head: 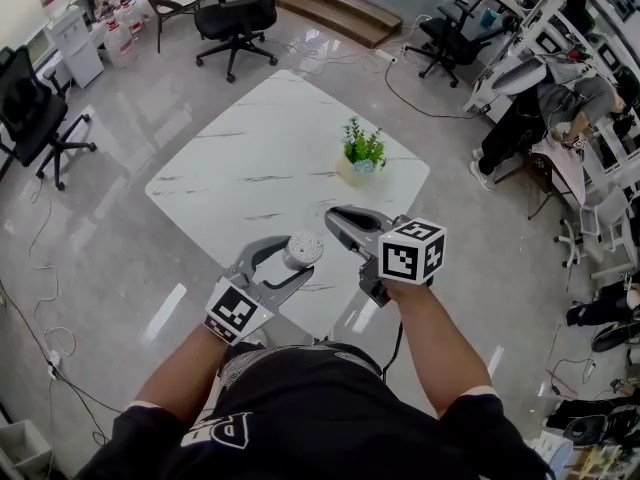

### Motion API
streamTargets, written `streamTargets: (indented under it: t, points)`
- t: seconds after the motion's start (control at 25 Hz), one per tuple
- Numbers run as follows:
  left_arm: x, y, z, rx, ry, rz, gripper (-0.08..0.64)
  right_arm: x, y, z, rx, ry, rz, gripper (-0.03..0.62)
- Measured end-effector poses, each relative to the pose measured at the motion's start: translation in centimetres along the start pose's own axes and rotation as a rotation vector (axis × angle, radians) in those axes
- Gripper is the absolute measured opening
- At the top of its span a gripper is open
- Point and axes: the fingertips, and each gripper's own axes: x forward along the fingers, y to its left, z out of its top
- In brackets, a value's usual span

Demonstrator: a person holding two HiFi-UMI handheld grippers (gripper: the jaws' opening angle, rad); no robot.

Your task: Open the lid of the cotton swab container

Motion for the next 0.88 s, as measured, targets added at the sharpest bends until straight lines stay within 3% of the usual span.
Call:
streamTargets:
  t: [0.4, 0.88]
  points:
    - [-0.1, -0.1, -0.3, 0.0, 0.011, 0.006, 0.298, 0.3, 0.0, -0.5, -0.01, 0.014, 0.004, 0.046]
    - [-0.1, 0.9, -0.9, -0.012, 0.032, 0.046, 0.298, -0.8, 1.6, 2.4, -0.183, -0.109, -0.025, 0.049]
